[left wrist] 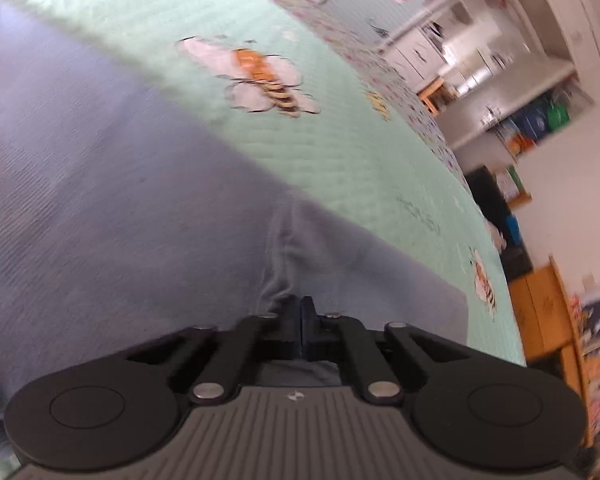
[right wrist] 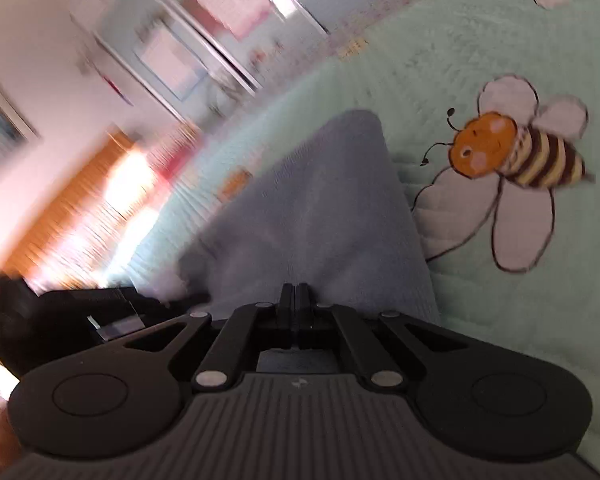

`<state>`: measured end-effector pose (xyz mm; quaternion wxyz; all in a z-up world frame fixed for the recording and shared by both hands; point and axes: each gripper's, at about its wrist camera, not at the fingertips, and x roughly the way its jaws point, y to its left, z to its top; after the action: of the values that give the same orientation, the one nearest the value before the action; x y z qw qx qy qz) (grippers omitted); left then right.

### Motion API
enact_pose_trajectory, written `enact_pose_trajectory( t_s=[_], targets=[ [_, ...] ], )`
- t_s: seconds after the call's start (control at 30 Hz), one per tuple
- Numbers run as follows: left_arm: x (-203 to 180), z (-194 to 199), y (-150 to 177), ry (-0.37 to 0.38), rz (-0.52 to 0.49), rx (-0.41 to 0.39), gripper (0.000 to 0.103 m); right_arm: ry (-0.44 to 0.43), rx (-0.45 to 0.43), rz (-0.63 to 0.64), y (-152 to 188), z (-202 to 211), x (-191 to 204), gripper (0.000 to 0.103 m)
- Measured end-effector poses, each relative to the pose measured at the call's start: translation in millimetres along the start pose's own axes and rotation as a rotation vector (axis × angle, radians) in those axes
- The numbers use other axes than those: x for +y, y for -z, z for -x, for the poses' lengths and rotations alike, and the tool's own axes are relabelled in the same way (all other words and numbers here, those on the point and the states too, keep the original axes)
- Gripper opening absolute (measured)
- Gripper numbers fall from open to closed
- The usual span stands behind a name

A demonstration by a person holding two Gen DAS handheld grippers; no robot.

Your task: Fold clothes

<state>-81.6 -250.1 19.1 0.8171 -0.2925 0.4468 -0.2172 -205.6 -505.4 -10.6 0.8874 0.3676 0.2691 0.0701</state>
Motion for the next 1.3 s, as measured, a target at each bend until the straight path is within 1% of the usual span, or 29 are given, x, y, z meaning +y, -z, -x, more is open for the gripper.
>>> enact_pose_trajectory(
  t_s=[0.03, 0.07, 0.17, 0.27, 0.33, 0.43, 0.53, 0.57, 0.6, 0.63, 0.67, 0.73, 0.83, 0.9, 0.93, 1.03, 1.1, 1.17, 1.23, 1.3],
  targets=[
    [3, 0, -1, 0.007, 0.011, 0.001, 0.003, 0.006, 0.006, 0.000, -1, 0, 2, 0.000],
    [1, 0, -1, -0.003, -0.002, 0.001, 0.003, 0.012, 0.011, 0.001, -1, 0, 4, 0.000],
    [-12, 0, -1, -0.056, -0.084, -0.007, 0.003, 0.043, 0.028, 0.046, -1, 0, 14, 0.000],
    [-14, -1, 0, -0.068, -0.114, -0.008, 0.003, 0.073, 0.056, 0.020, -16, 6, 24, 0.000],
    [-14, -2, 0, -0.071, -0.127, -0.008, 0.003, 0.076, 0.005, 0.069, -33, 12, 41, 0.005],
    [-15, -3, 0, -0.073, -0.145, -0.005, 0.003, -0.014, 0.001, 0.044, -60, -1, 56, 0.005],
    [-17, -5, 0, -0.074, -0.159, -0.002, 0.003, -0.045, 0.041, 0.028, -80, -31, 58, 0.005],
    [-18, -6, 1, -0.075, -0.166, -0.002, 0.004, -0.032, 0.052, -0.004, -83, -40, 49, 0.005],
    [-19, -6, 1, -0.076, -0.173, -0.003, 0.004, 0.006, 0.077, -0.039, -83, -56, 38, 0.004],
    [-19, -7, 1, -0.078, -0.180, -0.002, 0.004, 0.067, 0.104, -0.037, -79, -71, 26, 0.000],
    [-20, -8, 1, -0.081, -0.187, -0.001, 0.004, 0.121, 0.127, -0.035, -74, -84, 15, 0.000],
    [-21, -8, 1, -0.084, -0.196, 0.001, 0.004, 0.069, 0.068, -0.062, -67, -82, 6, 0.000],
    [-21, -9, 0, -0.086, -0.200, 0.007, 0.004, 0.093, 0.063, -0.048, -66, -81, 14, 0.000],
    [-22, -10, -3, -0.088, -0.195, 0.019, 0.004, 0.083, 0.051, -0.091, -70, -73, 17, 0.000],
    [-23, -9, -4, -0.090, -0.195, 0.026, 0.004, 0.055, 0.017, -0.089, -70, -61, 20, 0.005],
    [-28, -7, -8, -0.099, -0.216, 0.049, 0.003, -0.049, -0.089, -0.123, -66, -23, 25, 0.005],
    [-35, -6, -9, -0.112, -0.242, 0.061, 0.003, -0.086, -0.142, -0.174, -59, -5, 16, 0.005],
    [-44, -7, -9, -0.136, -0.279, 0.071, 0.009, -0.059, -0.089, -0.168, -49, -12, 5, 0.005],
    [-55, -7, -8, -0.170, -0.317, 0.078, 0.012, -0.019, -0.021, -0.143, -35, -27, -8, 0.000],
    [-67, -4, -7, -0.208, -0.349, 0.076, 0.021, -0.043, -0.065, -0.068, -25, -30, -11, 0.000]
  ],
)
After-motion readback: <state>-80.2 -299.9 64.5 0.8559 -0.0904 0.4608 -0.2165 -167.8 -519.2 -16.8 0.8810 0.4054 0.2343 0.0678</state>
